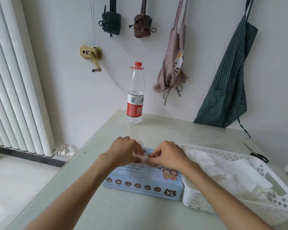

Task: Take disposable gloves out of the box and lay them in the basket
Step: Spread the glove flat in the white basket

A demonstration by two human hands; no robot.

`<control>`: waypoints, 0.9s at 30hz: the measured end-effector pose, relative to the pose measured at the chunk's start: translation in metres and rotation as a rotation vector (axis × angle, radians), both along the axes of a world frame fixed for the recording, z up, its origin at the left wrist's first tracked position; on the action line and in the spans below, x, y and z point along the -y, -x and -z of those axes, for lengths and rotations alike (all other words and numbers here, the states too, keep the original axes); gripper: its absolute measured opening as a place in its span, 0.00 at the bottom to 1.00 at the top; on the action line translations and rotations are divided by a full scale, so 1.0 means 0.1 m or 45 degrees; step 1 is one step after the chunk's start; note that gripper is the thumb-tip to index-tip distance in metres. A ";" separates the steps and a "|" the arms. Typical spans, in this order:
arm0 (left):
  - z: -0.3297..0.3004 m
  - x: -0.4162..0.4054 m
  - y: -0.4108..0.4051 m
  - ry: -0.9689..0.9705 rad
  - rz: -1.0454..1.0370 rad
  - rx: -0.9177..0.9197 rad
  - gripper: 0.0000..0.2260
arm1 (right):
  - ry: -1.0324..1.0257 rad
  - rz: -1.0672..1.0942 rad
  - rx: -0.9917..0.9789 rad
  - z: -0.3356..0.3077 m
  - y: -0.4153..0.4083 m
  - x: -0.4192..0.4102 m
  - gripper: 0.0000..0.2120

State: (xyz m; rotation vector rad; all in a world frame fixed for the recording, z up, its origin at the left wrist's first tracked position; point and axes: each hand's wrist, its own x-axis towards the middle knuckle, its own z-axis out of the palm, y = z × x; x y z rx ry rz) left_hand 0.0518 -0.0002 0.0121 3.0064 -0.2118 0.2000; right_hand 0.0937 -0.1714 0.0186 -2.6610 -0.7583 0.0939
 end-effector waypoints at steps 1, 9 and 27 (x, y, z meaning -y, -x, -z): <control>0.01 0.00 -0.02 -0.014 -0.008 0.035 0.13 | 0.046 -0.004 0.028 0.03 0.01 -0.03 0.10; -0.21 -0.17 0.01 0.227 -0.019 0.124 0.12 | -0.434 -0.024 -0.369 -0.26 -0.07 0.02 0.07; -0.46 -0.22 0.10 0.955 -0.046 0.094 0.08 | -0.134 -0.038 -0.190 -0.17 -0.05 -0.02 0.27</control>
